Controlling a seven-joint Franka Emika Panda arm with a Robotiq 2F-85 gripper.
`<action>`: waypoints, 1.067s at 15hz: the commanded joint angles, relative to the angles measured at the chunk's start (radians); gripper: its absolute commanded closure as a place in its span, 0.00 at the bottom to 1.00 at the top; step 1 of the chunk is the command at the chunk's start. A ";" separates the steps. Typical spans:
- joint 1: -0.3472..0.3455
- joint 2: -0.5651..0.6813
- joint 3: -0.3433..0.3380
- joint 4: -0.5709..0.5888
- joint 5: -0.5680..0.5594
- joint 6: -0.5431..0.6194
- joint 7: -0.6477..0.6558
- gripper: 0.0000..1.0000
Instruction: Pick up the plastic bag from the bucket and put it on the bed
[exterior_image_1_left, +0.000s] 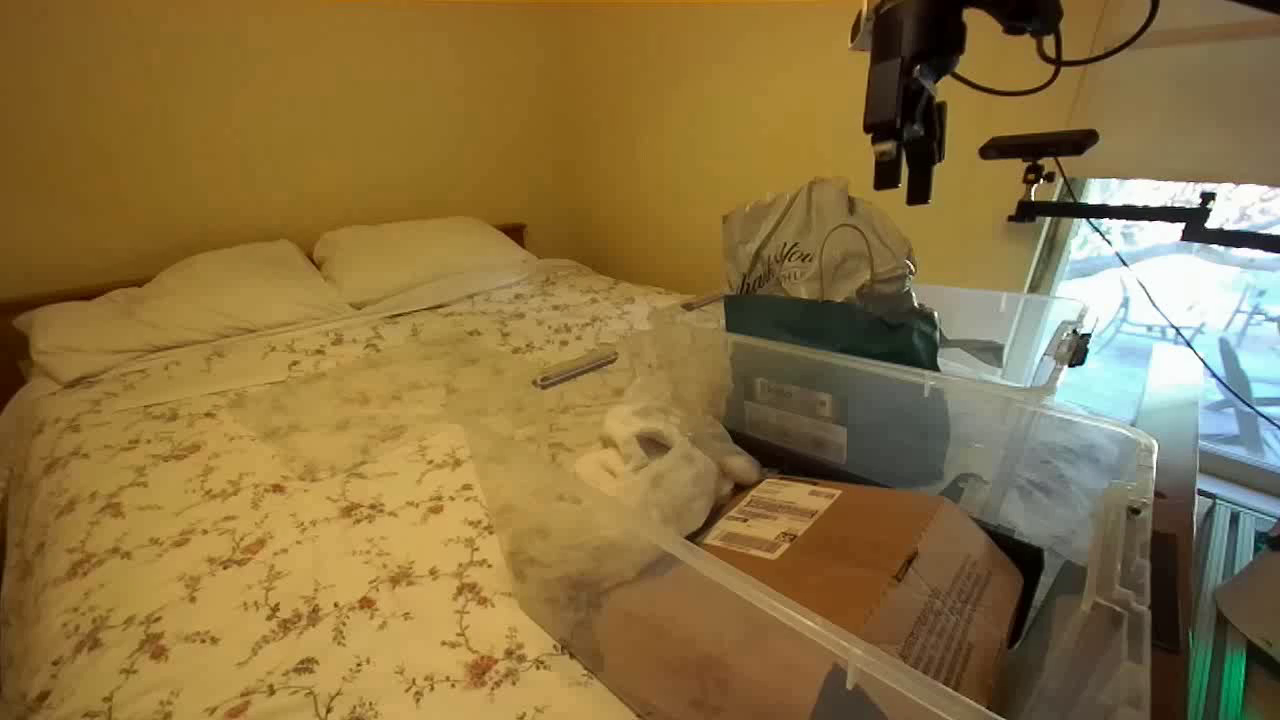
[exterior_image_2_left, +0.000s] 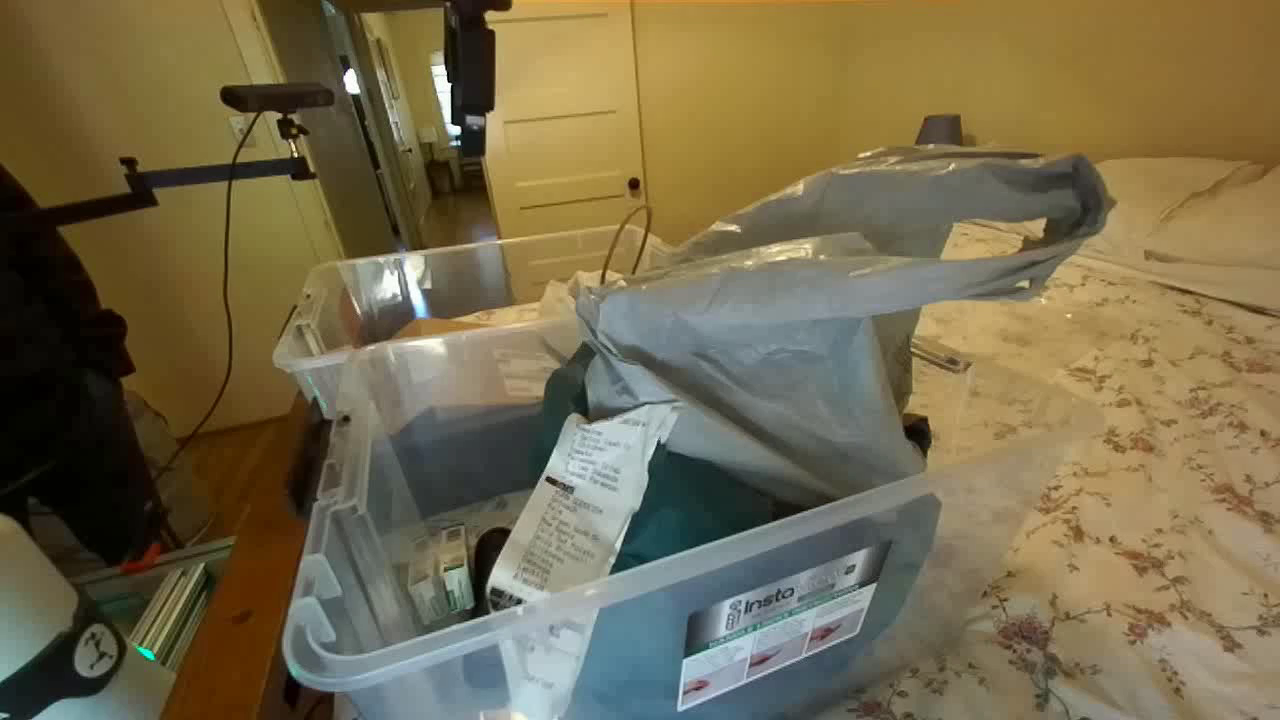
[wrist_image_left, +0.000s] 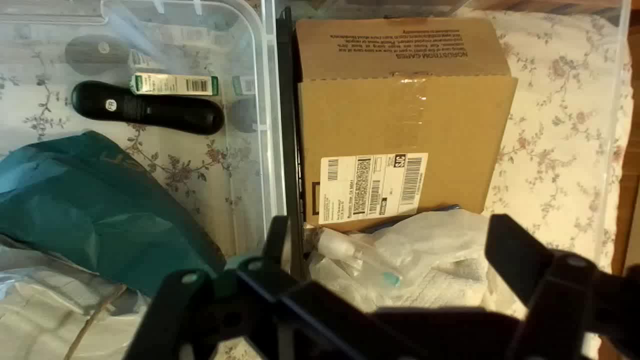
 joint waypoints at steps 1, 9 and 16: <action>-0.011 0.001 0.010 0.002 0.002 -0.003 -0.002 0.00; 0.037 0.265 0.100 0.241 -0.181 0.142 -0.081 0.00; 0.112 0.402 0.124 0.345 -0.259 0.120 -0.167 0.00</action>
